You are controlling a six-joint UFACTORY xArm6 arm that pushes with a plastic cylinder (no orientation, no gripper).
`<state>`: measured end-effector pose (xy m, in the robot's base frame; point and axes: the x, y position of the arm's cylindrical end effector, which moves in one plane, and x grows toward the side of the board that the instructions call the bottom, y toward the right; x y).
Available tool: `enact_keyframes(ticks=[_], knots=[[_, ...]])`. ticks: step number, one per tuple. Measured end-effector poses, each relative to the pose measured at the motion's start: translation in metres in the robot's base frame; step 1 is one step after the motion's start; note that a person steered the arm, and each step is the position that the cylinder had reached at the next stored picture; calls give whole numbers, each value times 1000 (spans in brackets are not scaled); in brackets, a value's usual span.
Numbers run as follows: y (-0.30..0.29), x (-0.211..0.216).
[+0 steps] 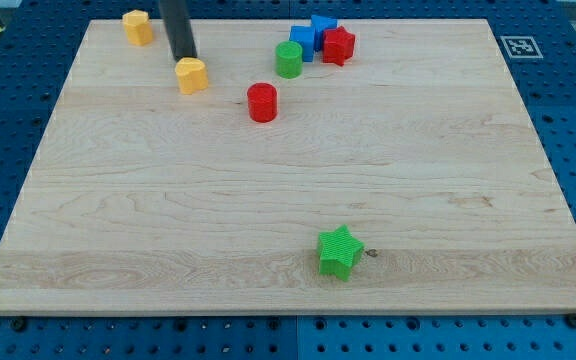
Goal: Move the yellow heart into the yellow hexagon
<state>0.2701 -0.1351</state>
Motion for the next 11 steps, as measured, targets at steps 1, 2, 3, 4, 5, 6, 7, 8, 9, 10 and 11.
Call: enact_keyframes(ticks=[1,2,3,4,5,6,7,8,9,10,11], knots=[[38,1],[62,34],[68,69],[36,70],[-7,50],[-19,36],[-19,26],[-46,11],[-68,8],[-69,8],[-69,8]])
